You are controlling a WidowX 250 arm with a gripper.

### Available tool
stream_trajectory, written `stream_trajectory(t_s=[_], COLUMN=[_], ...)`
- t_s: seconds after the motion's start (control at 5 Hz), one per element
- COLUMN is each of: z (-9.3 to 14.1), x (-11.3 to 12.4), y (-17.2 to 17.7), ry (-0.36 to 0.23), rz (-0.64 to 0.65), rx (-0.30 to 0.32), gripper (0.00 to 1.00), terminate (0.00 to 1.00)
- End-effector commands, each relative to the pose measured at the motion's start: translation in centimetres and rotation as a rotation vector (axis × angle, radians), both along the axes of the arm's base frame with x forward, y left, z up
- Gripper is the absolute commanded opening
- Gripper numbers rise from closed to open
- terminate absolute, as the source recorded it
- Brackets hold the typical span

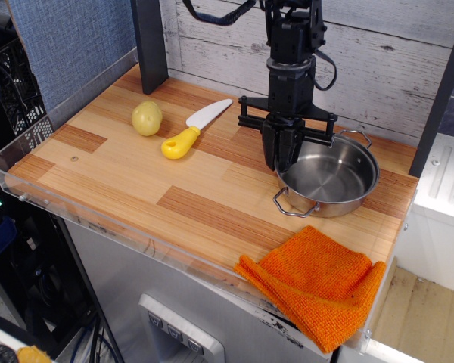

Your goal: Place the pot above the napkin to the right of the knife.

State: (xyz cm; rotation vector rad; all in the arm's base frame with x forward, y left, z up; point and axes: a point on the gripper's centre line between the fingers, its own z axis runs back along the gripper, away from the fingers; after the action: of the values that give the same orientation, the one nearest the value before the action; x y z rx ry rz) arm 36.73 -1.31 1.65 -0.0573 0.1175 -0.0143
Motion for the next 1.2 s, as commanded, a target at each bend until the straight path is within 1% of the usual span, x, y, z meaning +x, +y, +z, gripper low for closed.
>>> stream_trajectory(t_s=[0.0,0.2,0.4,0.6,0.8,1.0], z=[1.4,1.7,3.1,5.5,8.1,11.6], x=[2.4,2.8,2.0,1.5,1.5,0.9], y=[1.2,1.0,0.4,-0.1,0.0,0.4], ry=[-0.119,-0.137,-0.155,-0.236,-0.33,-0.413], rz=[0.053,0.066,0.078,0.07,0.071,0.066], rx=[0.008,-0.002,-0.001,-0.007,-0.015,-0.005], gripper=[0.0,0.0,1.0,1.0,1.0,1.0], terminate=[0.0,0.0,0.0,0.0,0.0,0.0])
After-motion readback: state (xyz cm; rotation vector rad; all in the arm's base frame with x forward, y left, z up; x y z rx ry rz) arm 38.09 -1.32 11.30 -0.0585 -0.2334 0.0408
